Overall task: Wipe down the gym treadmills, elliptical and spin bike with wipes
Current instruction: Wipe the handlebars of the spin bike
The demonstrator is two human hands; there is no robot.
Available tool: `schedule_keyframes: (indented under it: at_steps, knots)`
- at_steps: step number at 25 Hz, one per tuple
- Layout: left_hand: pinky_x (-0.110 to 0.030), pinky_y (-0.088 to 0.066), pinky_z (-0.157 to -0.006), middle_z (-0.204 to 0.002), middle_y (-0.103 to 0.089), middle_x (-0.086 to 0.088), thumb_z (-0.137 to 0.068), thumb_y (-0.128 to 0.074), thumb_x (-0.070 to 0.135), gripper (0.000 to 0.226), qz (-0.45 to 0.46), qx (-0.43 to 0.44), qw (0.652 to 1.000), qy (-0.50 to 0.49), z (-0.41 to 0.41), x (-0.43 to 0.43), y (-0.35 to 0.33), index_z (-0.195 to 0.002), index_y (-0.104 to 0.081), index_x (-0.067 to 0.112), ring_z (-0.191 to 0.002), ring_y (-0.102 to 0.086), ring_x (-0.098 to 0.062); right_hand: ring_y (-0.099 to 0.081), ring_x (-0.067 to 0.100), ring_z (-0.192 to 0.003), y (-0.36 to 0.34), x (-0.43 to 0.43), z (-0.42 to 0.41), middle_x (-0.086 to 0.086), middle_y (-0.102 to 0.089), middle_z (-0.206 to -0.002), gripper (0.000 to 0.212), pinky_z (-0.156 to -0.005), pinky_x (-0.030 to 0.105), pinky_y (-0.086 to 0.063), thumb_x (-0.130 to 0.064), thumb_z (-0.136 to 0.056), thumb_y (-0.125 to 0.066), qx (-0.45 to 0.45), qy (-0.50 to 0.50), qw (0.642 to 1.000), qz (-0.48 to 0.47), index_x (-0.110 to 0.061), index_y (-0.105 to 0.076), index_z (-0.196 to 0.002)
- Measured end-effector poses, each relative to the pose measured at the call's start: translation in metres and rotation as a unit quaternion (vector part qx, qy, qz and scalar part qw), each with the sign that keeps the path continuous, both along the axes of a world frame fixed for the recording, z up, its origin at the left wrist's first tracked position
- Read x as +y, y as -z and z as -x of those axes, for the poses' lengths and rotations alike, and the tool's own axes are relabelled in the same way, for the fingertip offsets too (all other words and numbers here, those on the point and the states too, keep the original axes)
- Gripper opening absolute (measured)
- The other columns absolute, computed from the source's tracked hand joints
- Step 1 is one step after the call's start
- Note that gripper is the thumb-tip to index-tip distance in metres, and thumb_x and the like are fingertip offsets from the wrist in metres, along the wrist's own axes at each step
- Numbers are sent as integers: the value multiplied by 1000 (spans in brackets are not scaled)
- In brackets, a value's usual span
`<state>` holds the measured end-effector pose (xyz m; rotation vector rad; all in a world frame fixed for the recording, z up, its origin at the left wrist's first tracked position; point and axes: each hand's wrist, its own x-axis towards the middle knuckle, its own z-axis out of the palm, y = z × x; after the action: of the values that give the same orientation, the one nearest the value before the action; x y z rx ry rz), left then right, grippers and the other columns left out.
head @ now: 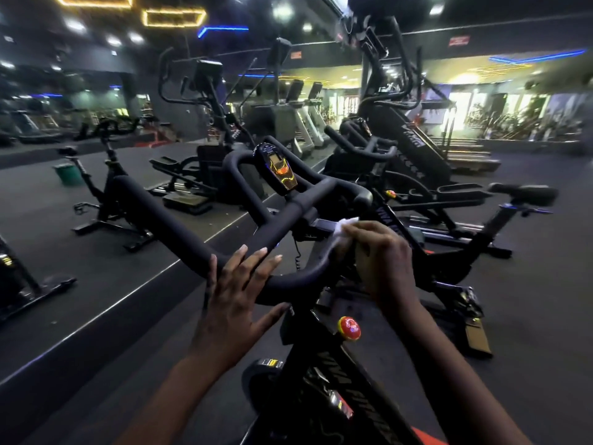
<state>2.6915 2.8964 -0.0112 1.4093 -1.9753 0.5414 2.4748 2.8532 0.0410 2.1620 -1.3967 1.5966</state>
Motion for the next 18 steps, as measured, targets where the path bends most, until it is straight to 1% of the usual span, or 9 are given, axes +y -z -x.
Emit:
schedule_keyframes:
  at_steps: [2, 5, 6, 8, 9, 11, 13, 15, 18]
  knots:
    - [-45, -1, -115, -144, -38, 4, -92, -19, 68, 64, -2, 2, 1000, -1, 0, 0, 1, -141, -34, 29, -139, -25, -19, -63, 26, -89, -7, -11, 0, 8, -70, -99, 22, -77, 22, -41, -6, -77, -62, 84, 0, 995, -48, -9, -74, -95]
    - [-46, -1, -115, -143, -38, 4, -92, -19, 67, 64, -3, 6, 1000, 4, -1, 0, 0, -141, -35, 28, -139, -25, -20, -55, 17, -82, 0, 5, -17, -1, -68, -96, 24, -68, 19, -34, -16, -69, -60, 177, -16, 983, -41, -18, -72, -89]
    - [-46, -1, -115, -143, -38, 4, -92, -19, 67, 64, -2, 5, 1000, 4, 0, 0, 0, -141, -35, 28, -138, -26, -20, -53, 17, -82, 5, 16, -23, -4, -66, -98, 24, -66, 21, -39, -18, -69, -59, 197, -21, 979, -39, -20, -70, -90]
    - [-45, -1, -114, -143, -38, 4, -92, -22, 65, 62, 2, -2, 1000, 1, 0, -1, 1, -141, -34, 28, -137, -27, -20, -55, 18, -86, 14, 40, -34, -6, -64, -103, 30, -65, 26, -50, -16, -68, -69, 205, -56, 977, -32, -21, -67, -98]
    - [-45, 0, -114, -142, -39, 3, -91, -26, 63, 62, 2, -5, 1000, 0, -1, -1, 2, -141, -34, 28, -137, -27, -20, -57, 18, -86, 18, 47, -36, -7, -64, -104, 37, -66, 28, -52, -12, -64, -74, 191, -86, 978, -25, -21, -68, -99]
    - [-44, 0, -114, -141, -41, 2, -90, -29, 62, 61, 0, -4, 1000, 0, 0, 0, 2, -140, -35, 27, -136, -29, -20, -60, 17, -87, 16, 41, -27, -5, -67, -103, 32, -74, 24, -50, -8, -66, -71, 121, -119, 985, -1, -20, -71, -95]
    - [-45, -1, -114, -141, -42, 3, -92, -22, 65, 62, -5, 5, 1000, 2, 1, 1, 0, -139, -36, 28, -136, -29, -20, -65, 18, -91, 8, 11, -9, 2, -70, -102, 28, -81, 13, -43, -4, -75, -60, 2, -60, 998, 9, -14, -74, -96]
    - [-44, 1, -114, -141, -41, 4, -92, -18, 68, 64, -8, 12, 1000, 3, 1, 1, -1, -139, -37, 29, -136, -28, -19, -66, 18, -93, 8, -18, 7, 4, -70, -103, 31, -83, 7, -40, 5, -79, -56, -76, -14, 997, -18, -11, -73, -100]
    - [-43, 3, -115, -141, -40, 6, -91, -18, 68, 64, -9, 13, 1000, 2, 2, 3, -1, -139, -37, 29, -137, -27, -18, -63, 10, -94, 33, -20, -6, -2, -68, -103, 51, -86, 12, -44, 17, -74, -57, -177, -18, 981, -74, -16, -67, -110]
